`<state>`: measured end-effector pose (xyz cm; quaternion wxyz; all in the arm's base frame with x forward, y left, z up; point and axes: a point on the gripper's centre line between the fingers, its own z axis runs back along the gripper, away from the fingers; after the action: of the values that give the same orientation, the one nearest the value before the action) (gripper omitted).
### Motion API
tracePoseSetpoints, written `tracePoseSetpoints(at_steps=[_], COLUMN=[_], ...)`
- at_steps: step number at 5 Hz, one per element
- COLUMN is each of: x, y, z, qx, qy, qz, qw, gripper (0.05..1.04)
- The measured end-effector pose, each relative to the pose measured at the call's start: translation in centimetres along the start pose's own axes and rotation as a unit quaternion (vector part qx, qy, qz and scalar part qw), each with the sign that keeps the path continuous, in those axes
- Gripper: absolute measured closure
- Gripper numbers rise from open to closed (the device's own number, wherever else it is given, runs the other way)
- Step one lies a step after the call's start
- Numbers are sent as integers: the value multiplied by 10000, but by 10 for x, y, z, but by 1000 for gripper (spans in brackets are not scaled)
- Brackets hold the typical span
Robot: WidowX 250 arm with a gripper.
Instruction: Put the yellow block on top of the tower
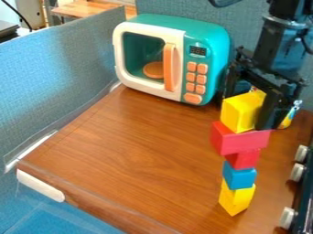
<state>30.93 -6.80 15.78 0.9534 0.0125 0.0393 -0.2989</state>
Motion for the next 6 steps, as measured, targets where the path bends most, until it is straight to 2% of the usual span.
tracePoseSetpoints(at_steps=[1,2,3,4,5,6], x=[-5,-17,-33,-37,-52,-52], y=[0,7,23,43,71,86], z=[19,40,58,55,42,33], qx=[-36,-53,-180,-280,-463,-273], qy=[-458,-804,-1092,-944,-759,-687], qz=[96,354,768,1100,1606,1830], qw=[9989,9961,9909,9890,9830,9803], gripper=[83,83,83,83,83,83])
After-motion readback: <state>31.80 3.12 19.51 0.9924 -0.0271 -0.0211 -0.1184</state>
